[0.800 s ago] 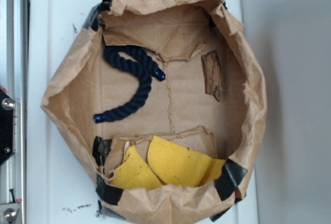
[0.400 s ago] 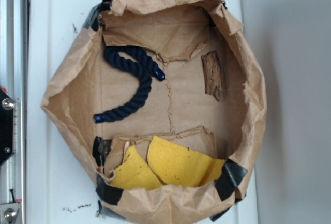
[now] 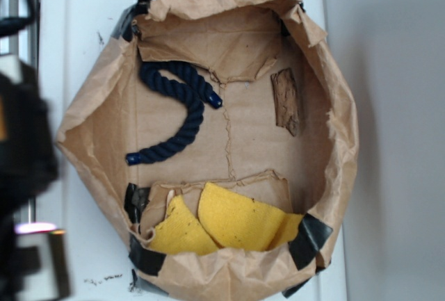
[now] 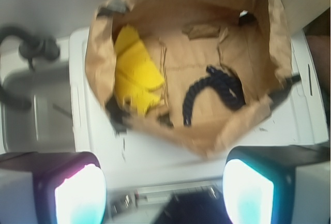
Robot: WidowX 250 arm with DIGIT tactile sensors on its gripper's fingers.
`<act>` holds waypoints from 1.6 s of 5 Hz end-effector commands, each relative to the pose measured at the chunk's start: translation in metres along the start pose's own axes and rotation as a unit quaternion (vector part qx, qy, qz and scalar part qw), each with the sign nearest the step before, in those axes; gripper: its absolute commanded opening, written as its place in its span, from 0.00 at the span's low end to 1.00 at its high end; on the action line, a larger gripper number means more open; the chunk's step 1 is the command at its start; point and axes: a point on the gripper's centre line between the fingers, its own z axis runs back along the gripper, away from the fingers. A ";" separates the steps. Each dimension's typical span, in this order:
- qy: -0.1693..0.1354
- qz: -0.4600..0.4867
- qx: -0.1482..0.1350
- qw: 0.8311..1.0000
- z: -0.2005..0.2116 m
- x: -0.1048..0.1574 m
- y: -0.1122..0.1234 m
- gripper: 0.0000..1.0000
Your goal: Grab the blue rope.
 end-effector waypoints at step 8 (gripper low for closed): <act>0.060 0.104 -0.015 0.993 -0.139 0.058 0.060 1.00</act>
